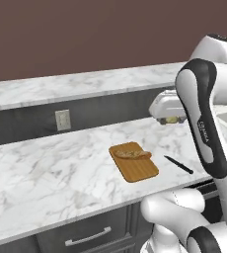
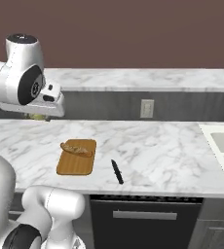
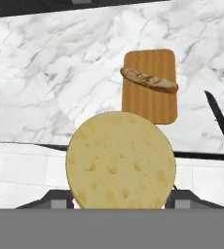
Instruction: Retrieve the sausage and cheese from the fridge and place them on the cutting board on the counter.
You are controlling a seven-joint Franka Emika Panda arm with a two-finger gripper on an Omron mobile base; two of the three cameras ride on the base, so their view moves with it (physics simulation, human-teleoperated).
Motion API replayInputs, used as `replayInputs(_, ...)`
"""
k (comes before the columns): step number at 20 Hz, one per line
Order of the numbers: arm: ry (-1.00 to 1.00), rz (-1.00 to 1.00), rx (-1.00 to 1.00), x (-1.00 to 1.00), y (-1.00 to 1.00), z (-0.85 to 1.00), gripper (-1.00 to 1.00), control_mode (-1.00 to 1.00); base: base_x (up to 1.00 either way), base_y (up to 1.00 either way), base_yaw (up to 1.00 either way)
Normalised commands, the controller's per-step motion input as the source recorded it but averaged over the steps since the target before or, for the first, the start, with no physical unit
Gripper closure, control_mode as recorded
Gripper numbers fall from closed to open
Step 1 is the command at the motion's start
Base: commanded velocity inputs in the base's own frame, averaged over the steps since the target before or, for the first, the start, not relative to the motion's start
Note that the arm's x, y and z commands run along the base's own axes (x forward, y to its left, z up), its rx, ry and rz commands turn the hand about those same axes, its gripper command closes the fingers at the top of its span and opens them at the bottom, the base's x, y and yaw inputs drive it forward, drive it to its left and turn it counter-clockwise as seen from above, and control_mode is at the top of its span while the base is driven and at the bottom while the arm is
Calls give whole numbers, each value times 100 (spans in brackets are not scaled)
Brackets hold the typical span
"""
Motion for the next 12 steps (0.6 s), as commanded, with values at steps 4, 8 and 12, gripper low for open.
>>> replayInputs(4,1,46,-8,44,0,-68,100,-100,0,0,0)
replayInputs(8,0,51,-19,55,0,-77,100,-100,0,0,0)
replayInputs(12,0,43,-22,42,0,-62,100,-100,0,0,0)
